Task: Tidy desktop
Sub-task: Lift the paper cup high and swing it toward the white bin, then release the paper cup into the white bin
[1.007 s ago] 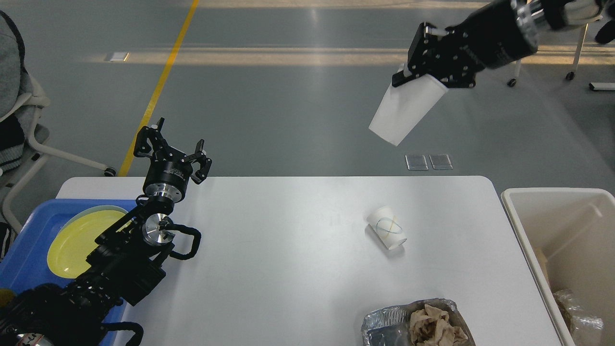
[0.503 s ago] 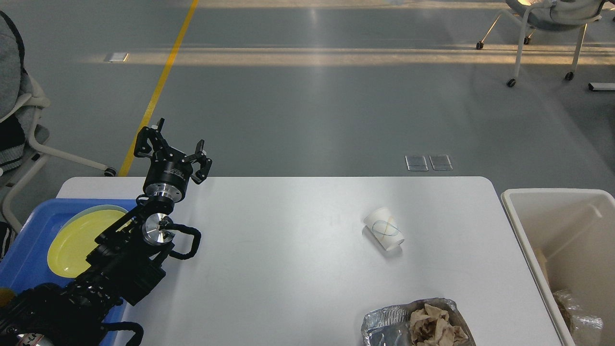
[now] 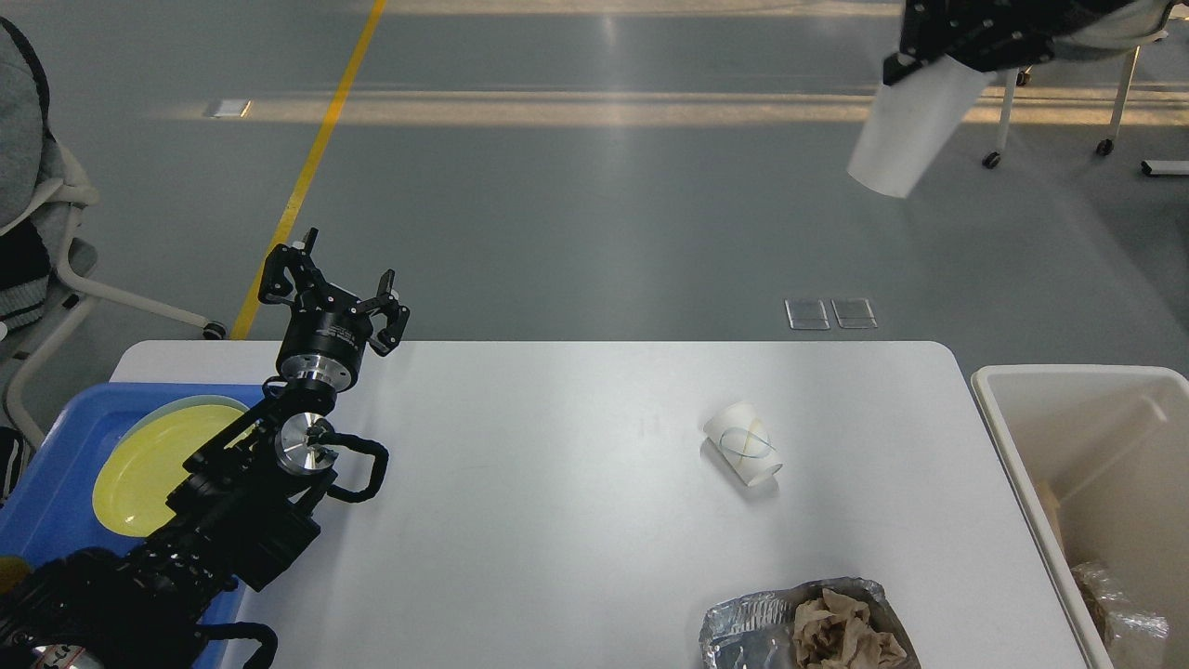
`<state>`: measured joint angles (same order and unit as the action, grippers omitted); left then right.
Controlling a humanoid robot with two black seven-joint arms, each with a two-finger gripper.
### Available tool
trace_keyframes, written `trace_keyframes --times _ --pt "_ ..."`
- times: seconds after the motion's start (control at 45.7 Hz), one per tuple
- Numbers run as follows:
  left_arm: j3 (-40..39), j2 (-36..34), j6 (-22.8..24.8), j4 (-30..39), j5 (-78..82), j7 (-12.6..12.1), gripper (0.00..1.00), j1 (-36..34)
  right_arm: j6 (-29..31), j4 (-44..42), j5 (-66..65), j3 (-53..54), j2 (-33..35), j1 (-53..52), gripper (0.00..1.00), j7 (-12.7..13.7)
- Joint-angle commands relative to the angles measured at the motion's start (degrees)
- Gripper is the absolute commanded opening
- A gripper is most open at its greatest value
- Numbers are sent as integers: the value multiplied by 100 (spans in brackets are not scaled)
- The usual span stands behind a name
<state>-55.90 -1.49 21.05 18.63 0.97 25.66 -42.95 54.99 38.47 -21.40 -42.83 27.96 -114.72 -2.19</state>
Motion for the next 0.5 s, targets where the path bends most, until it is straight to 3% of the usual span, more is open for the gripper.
trace_keyframes --times 0.0,0.109,0.285,0.481 --pt "0 0 4 0 0 0 100 6 1 -902 -347 -102 8 1424 0 -9" --pt "0 0 4 0 0 0 100 -3 1 -1307 -400 -681 8 2251 0 -9" --pt "0 0 4 0 0 0 100 -3 -1552 -1360 -382 -1807 -27 3139 0 8" --pt "0 0 4 0 0 0 100 -3 -2396 -1465 -391 -2308 -27 3878 0 8"
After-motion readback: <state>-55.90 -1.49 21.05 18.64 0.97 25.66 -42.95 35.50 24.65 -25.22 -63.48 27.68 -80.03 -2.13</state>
